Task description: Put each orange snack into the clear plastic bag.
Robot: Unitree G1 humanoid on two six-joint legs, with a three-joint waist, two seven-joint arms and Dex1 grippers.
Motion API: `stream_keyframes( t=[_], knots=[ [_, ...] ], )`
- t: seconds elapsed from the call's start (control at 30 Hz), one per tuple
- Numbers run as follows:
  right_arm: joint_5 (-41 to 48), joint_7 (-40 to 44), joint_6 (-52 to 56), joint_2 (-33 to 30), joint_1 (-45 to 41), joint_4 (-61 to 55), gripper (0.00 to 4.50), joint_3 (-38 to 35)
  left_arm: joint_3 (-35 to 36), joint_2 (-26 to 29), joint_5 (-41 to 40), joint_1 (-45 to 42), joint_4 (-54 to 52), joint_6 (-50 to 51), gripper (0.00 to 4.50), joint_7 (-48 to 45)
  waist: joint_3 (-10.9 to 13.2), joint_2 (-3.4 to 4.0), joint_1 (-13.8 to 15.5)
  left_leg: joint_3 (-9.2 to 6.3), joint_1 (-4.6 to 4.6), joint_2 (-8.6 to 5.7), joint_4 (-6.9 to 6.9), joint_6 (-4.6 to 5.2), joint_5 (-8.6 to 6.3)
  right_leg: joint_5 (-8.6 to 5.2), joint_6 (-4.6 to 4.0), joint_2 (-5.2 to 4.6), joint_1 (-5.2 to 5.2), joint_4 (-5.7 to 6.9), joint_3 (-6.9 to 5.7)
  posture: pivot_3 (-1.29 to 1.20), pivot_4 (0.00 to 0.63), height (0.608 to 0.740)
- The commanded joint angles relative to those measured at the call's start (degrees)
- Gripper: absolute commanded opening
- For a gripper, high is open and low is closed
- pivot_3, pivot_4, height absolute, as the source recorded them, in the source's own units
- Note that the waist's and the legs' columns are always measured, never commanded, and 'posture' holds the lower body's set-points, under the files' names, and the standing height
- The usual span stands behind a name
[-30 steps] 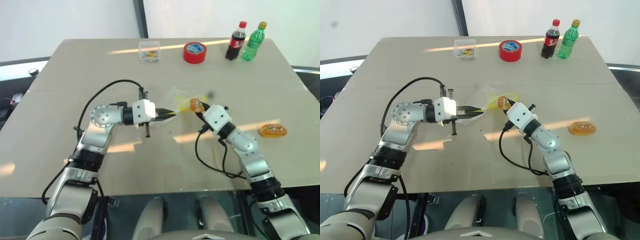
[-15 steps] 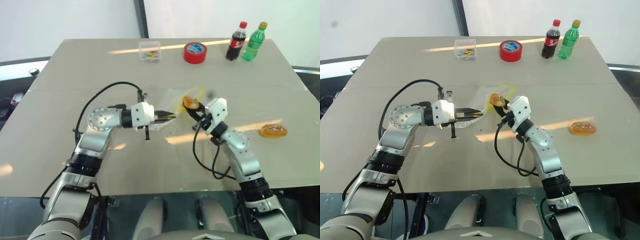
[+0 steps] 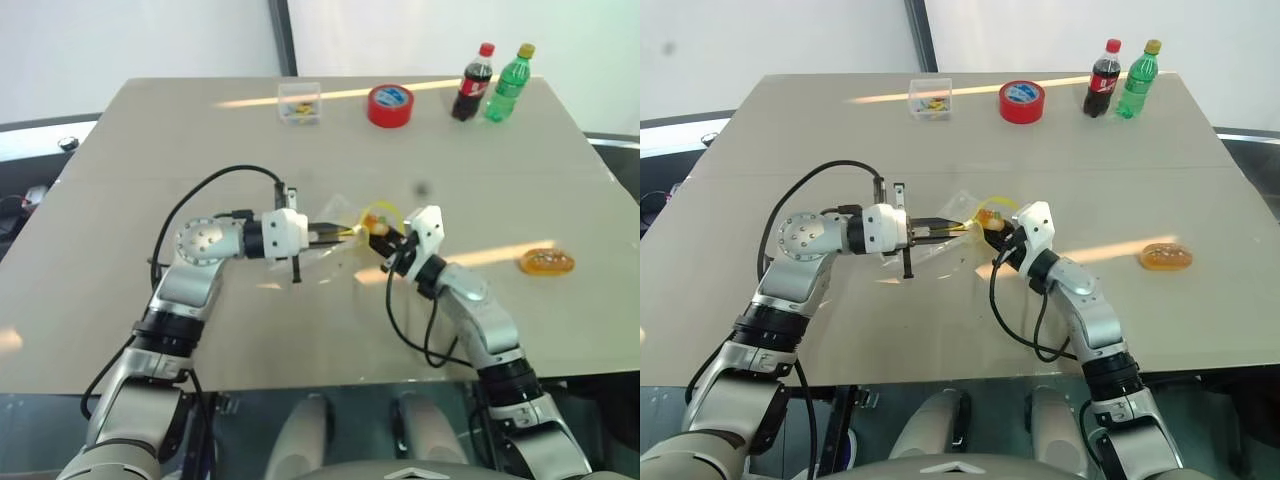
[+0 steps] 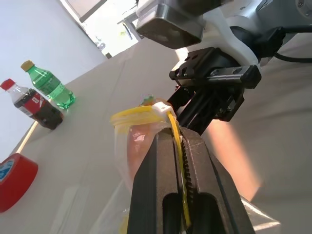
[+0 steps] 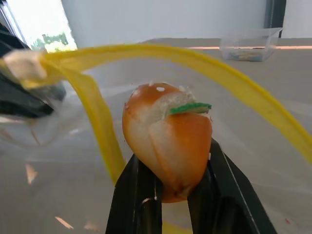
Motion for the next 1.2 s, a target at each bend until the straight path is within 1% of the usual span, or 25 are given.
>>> stream_keyframes(
  t=[0.03,0.1,0.27,0.4,0.5,0.6,0.77,0.87,0.9,0.93,1.0,1.03,1.1,1.2],
  knots=[
    [-13.9,-6.8,-14.9,-3.2,-4.1,5.7,0.41,2.7,0.5,0.6,-0.4,0.9,-3.1,-2.6,0.00,-0.8,0.0,0.00,-0.1,0.03,0.01,0.00,0.00,0.00,0.00,0.00,0.00,0.00,0.00,0.00,0.02,0.00,0.150,0.740],
    [-18.6,-12.2,-19.6,-4.0,-6.3,9.8,0.41,2.4,0.1,1.5,0.3,1.7,-2.5,-4.3,0.00,-1.9,0.0,0.00,-0.1,0.05,0.02,-0.01,0.00,0.00,0.00,0.00,0.00,0.00,-0.01,0.00,0.03,0.00,0.150,0.740],
    [-27.5,-24.3,-24.5,-6.3,-9.8,15.4,0.41,0.2,-0.8,3.1,3.5,1.4,1.0,-8.4,0.00,-2.8,0.0,0.00,0.0,0.05,0.02,0.02,-0.02,-0.02,0.01,0.00,0.00,0.01,-0.02,0.00,0.03,0.00,0.150,0.740],
    [-32.2,-29.1,-25.4,-8.3,-10.2,16.0,0.41,0.2,-1.4,2.8,8.2,-1.5,6.4,-13.1,0.00,-0.6,0.0,-0.01,0.2,0.04,0.00,-0.03,-0.01,-0.01,0.01,0.00,0.00,-0.01,0.00,-0.01,0.02,0.00,0.150,0.740],
    [-34.5,-26.9,-26.8,-9.8,-9.2,14.1,0.41,2.4,-1.7,2.0,11.6,-4.1,10.3,-16.5,0.00,2.7,0.0,-0.01,0.1,0.05,0.00,-0.04,-0.01,-0.01,0.01,0.00,0.00,-0.01,0.00,-0.01,0.03,0.00,0.150,0.740],
    [-36.4,-23.5,-26.9,-10.5,-8.7,12.3,0.41,5.6,-2.1,1.5,11.9,-5.3,12.1,-18.2,0.00,3.6,0.0,-0.01,-0.3,0.07,0.00,-0.03,-0.01,-0.01,0.01,0.00,0.00,0.00,-0.01,-0.01,0.05,0.00,0.150,0.740],
    [-40.7,-20.5,-25.0,-8.5,-11.3,14.1,0.41,11.0,-2.4,1.3,10.5,-4.0,11.2,-19.7,0.00,3.8,0.0,-0.01,-1.0,0.10,0.01,0.04,-0.02,0.00,0.00,0.00,0.00,0.06,-0.03,0.01,0.08,0.00,0.150,0.740],
    [-40.4,-18.3,-24.5,-7.6,-13.0,14.8,0.41,12.3,-2.3,1.4,10.5,-3.1,10.6,-19.8,0.00,4.5,0.0,-0.01,-1.0,0.10,0.01,0.02,0.00,0.00,0.00,0.00,0.00,0.05,-0.02,0.01,0.09,0.00,0.150,0.740],
    [-40.3,-17.8,-24.2,-7.4,-13.5,14.9,1.24,12.4,-2.1,1.3,10.5,-2.9,10.4,-19.5,0.00,4.8,0.0,-0.01,-1.0,0.09,0.01,0.02,0.01,0.00,0.00,0.00,0.00,0.04,-0.02,0.00,0.09,0.00,0.150,0.740],
    [-40.2,-17.1,-23.7,-7.5,-13.7,14.9,1.44,12.4,-2.0,1.4,10.7,-2.7,10.1,-19.1,0.00,5.3,0.0,-0.01,-1.0,0.08,0.01,0.02,0.01,0.00,0.00,0.00,0.00,0.04,-0.02,0.00,0.08,0.00,0.150,0.740],
    [-41.1,-18.0,-23.6,-8.2,-13.6,14.2,2.22,12.0,-1.7,1.3,10.9,-2.1,9.4,-17.8,0.00,6.5,0.0,-0.01,-0.8,0.04,0.00,0.02,0.01,-0.01,0.01,0.00,0.00,0.04,-0.02,0.00,0.05,0.00,0.150,0.740],
    [-41.5,-18.8,-23.3,-8.6,-13.2,13.4,2.73,11.4,-1.5,1.3,11.1,-1.9,9.0,-17.2,0.00,7.2,0.0,-0.01,-0.7,0.03,0.00,0.02,0.01,0.00,0.00,0.00,0.00,0.04,-0.01,0.00,0.04,0.00,0.150,0.740],
    [-41.2,-18.8,-22.6,-9.8,-12.2,11.5,3.58,10.3,-1.2,1.1,11.5,-1.3,8.2,-15.7,0.00,8.9,0.0,-0.01,-0.6,0.03,-0.01,0.01,0.01,0.00,0.00,0.00,0.00,0.02,-0.01,-0.01,0.04,0.00,0.150,0.740],
    [-39.1,-15.5,-20.4,-12.7,-8.3,3.8,3.58,7.9,-0.6,0.7,13.7,-0.5,7.4,-13.1,0.00,13.1,0.0,-0.01,-0.1,0.02,-0.02,0.01,0.01,0.00,0.00,0.00,0.00,0.02,-0.01,-0.01,0.04,0.00,0.150,0.740]
  ],
)
